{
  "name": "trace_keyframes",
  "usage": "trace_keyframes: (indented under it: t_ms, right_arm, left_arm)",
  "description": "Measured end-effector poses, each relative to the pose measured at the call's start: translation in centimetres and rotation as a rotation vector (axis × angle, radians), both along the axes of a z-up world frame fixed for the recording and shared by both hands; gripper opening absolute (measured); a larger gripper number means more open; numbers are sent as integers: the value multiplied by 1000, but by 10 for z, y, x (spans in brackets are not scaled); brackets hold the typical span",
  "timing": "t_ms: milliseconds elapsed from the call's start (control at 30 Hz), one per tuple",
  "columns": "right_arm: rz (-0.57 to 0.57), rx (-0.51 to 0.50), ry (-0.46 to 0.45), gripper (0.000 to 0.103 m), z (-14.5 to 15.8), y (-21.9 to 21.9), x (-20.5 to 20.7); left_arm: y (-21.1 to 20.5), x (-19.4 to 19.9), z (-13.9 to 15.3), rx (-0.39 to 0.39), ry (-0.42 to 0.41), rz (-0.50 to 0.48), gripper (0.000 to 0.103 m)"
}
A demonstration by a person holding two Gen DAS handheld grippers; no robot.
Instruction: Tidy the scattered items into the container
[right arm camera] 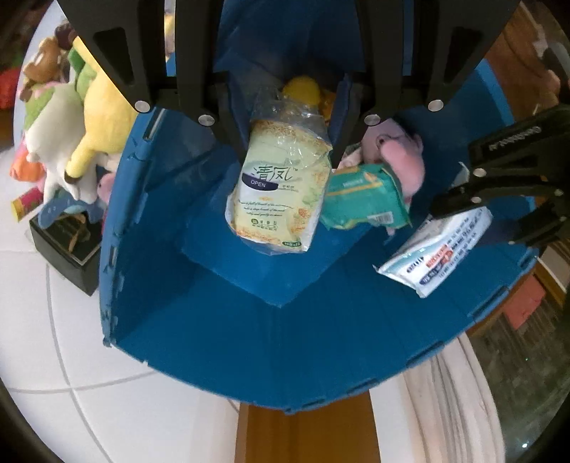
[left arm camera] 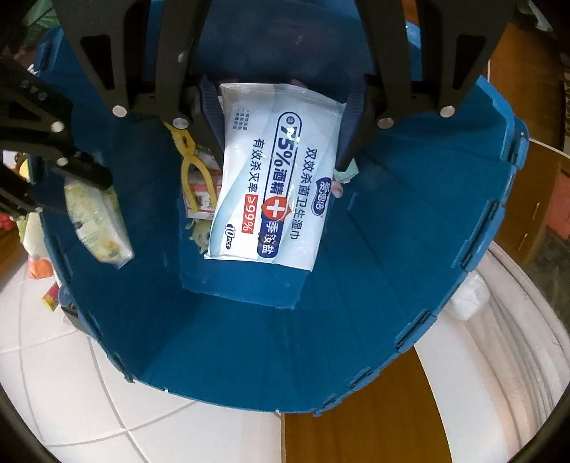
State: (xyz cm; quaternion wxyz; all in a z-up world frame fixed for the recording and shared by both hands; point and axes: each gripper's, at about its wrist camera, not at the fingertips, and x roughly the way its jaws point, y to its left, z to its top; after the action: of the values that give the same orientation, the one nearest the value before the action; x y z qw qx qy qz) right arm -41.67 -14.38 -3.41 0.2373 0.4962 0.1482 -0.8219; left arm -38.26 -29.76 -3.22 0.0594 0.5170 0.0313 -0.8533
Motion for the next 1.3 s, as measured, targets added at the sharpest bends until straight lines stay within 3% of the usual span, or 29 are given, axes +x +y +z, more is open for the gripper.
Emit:
trace_keyframes:
  t_ms: [167, 233, 367, 467, 667, 867, 1067, 1300]
  right_arm:
    - [0, 1, -8, 43, -1, 2, 2]
    - [0, -12, -6, 58, 2, 2, 4]
    - [3, -2, 16, 74, 8, 1, 6]
    - [6, 0, 32, 84, 13, 0, 11]
    - [6, 11, 58, 91, 19, -1, 20]
    - [-7, -44, 101, 99, 35, 17, 42]
    - [-65, -121, 182, 103, 51, 63, 78]
    - [-204, -117, 293, 103, 50, 152, 139]
  left_arm:
    - [2, 3, 8, -14, 22, -2, 57]
    - [2, 4, 10, -10, 25, 2, 59]
    - [3, 6, 13, -39, 37, 14, 82]
    - [3, 9, 14, -47, 38, 18, 82]
    - [3, 17, 16, -41, 41, 26, 82]
    - [13, 38, 28, -31, 105, 19, 83]
    - [40, 74, 47, -40, 218, 0, 83]
    - [106, 121, 53, -29, 290, -70, 83]
